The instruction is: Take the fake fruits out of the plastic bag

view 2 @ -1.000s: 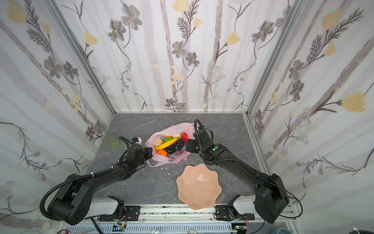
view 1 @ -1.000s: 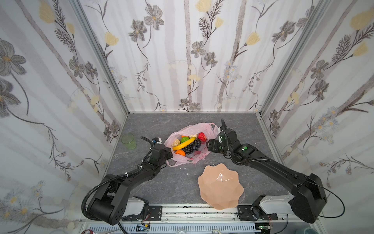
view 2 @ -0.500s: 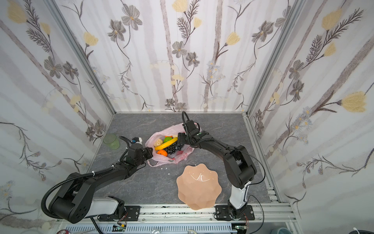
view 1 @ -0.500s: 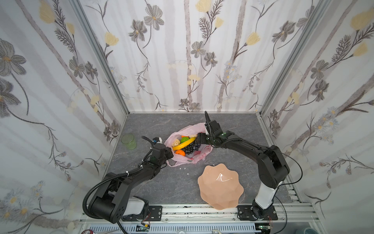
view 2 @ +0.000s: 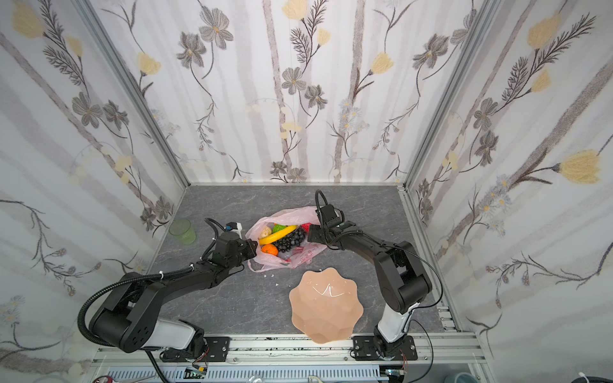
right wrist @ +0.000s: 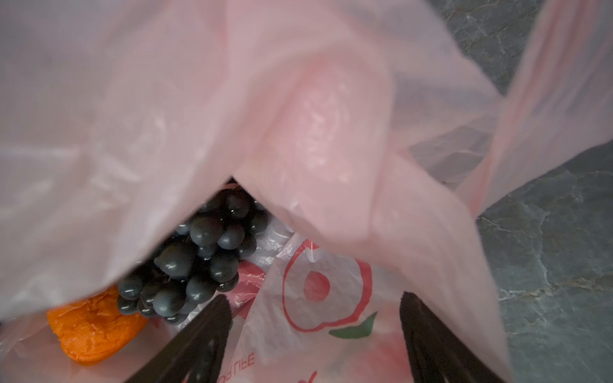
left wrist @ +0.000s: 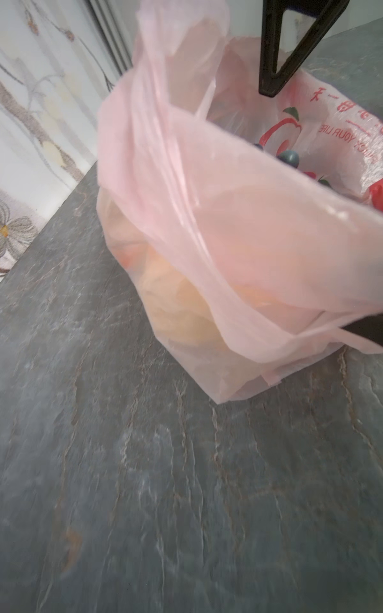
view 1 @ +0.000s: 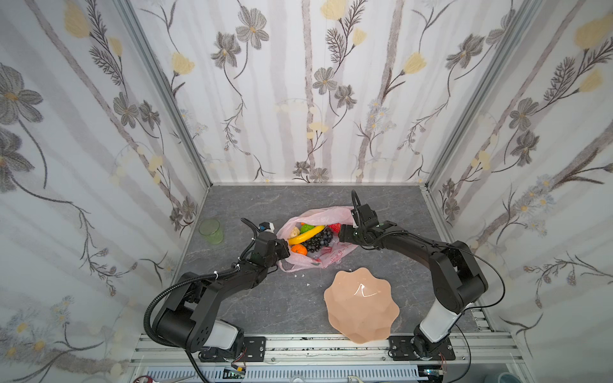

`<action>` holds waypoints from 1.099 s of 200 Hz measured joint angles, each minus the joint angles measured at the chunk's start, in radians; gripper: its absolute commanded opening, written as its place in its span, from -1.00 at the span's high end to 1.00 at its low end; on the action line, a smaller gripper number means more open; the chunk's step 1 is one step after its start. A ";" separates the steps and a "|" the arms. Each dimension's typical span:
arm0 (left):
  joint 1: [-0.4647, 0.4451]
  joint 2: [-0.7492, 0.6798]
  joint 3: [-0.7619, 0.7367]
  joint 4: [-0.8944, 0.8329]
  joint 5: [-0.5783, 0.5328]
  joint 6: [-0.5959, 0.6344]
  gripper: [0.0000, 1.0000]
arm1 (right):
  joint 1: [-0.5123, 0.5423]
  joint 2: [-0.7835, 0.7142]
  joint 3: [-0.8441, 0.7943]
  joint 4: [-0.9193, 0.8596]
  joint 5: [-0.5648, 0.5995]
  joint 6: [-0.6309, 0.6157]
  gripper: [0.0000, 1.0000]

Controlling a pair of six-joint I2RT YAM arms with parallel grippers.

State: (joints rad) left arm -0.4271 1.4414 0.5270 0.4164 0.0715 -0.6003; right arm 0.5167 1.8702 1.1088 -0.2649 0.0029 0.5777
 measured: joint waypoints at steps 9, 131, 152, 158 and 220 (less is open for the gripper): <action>-0.009 0.006 0.005 0.003 0.012 0.009 0.78 | -0.001 -0.023 -0.026 0.005 0.000 0.013 -0.61; -0.022 -0.006 0.003 0.006 -0.011 0.024 0.77 | 0.020 -0.024 -0.004 0.141 -0.031 0.087 -0.27; -0.022 -0.006 0.003 0.006 -0.012 0.024 0.77 | 0.018 0.018 0.019 0.148 -0.029 0.108 -0.23; -0.022 -0.006 0.003 0.006 -0.013 0.024 0.77 | 0.016 0.028 0.024 0.148 -0.026 0.114 -0.22; -0.022 -0.011 0.002 0.006 -0.015 0.024 0.77 | -0.002 0.119 0.108 0.149 0.018 0.144 -0.31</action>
State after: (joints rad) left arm -0.4488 1.4307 0.5289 0.4225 0.0566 -0.5758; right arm 0.5152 1.9896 1.2167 -0.1162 0.0208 0.7216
